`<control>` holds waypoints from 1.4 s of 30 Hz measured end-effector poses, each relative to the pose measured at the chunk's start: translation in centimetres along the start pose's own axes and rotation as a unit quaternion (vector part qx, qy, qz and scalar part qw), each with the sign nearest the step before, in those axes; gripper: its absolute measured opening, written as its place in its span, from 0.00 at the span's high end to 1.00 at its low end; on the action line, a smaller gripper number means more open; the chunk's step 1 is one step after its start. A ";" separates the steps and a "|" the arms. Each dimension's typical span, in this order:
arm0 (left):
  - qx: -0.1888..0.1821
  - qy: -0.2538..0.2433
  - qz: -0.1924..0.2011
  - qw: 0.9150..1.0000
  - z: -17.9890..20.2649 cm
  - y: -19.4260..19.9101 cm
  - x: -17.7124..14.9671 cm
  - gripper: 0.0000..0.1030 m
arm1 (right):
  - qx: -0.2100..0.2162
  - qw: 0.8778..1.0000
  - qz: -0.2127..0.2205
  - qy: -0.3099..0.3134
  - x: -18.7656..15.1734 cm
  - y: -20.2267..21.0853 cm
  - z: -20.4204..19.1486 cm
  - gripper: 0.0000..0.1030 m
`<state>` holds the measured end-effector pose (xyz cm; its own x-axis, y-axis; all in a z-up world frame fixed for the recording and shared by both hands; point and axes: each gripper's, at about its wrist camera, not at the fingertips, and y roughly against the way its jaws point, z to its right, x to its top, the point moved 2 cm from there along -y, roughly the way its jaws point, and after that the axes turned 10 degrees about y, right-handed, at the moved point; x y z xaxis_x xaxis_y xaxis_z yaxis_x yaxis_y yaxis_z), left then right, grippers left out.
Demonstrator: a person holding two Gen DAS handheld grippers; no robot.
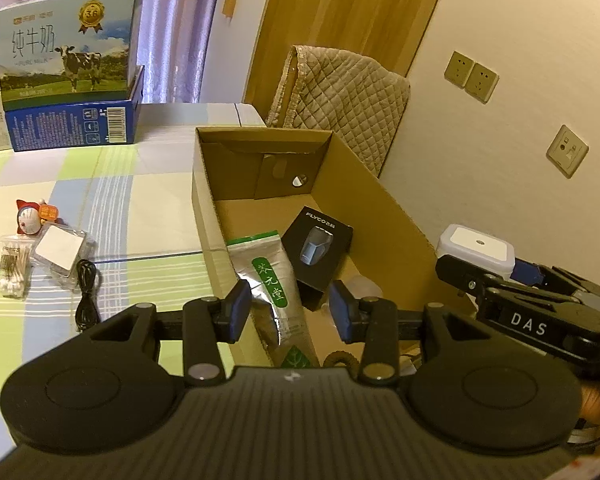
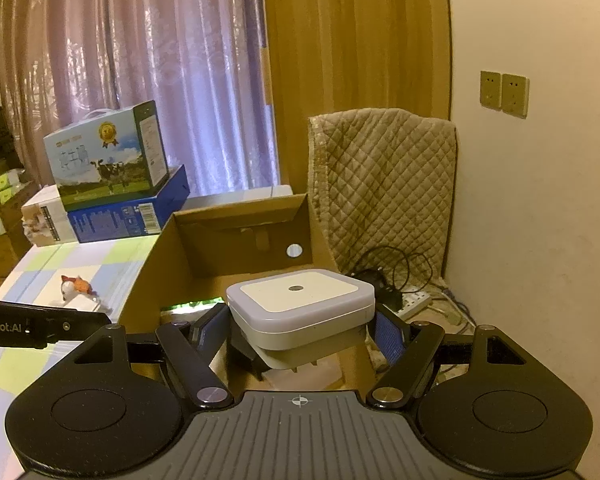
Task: Organize objects
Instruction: 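Open the left tool to drop the car while the right tool releases the night light, then withdraw both tools from the cardboard box back over the table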
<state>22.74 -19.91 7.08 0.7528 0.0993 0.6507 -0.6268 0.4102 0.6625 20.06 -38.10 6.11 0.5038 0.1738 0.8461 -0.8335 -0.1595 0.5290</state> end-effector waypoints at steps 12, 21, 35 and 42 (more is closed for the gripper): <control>0.011 0.006 0.006 1.000 -1.0 1.2 -0.1 0.57 | 0.015 1.000 0.001 -0.014 0.7 -0.4 -0.5 0.30; 0.027 0.012 0.012 0.999 -2.4 1.8 -0.1 0.39 | 0.056 0.997 0.013 -0.054 0.1 -0.5 0.2 0.24; 0.040 0.014 0.034 0.999 -5.0 5.9 -0.8 0.25 | 0.044 0.998 0.019 -0.041 0.6 3.1 -1.9 0.24; 0.058 0.015 0.057 0.997 -8.3 9.8 -1.1 0.13 | 0.049 0.998 0.028 -0.017 1.3 4.8 -4.9 0.24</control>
<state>17.47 -8.53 9.79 0.6807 0.1676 0.7132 -0.7257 0.2875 0.6250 15.63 -33.90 9.42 0.4667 0.1283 0.8751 -0.8347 -0.2631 0.4838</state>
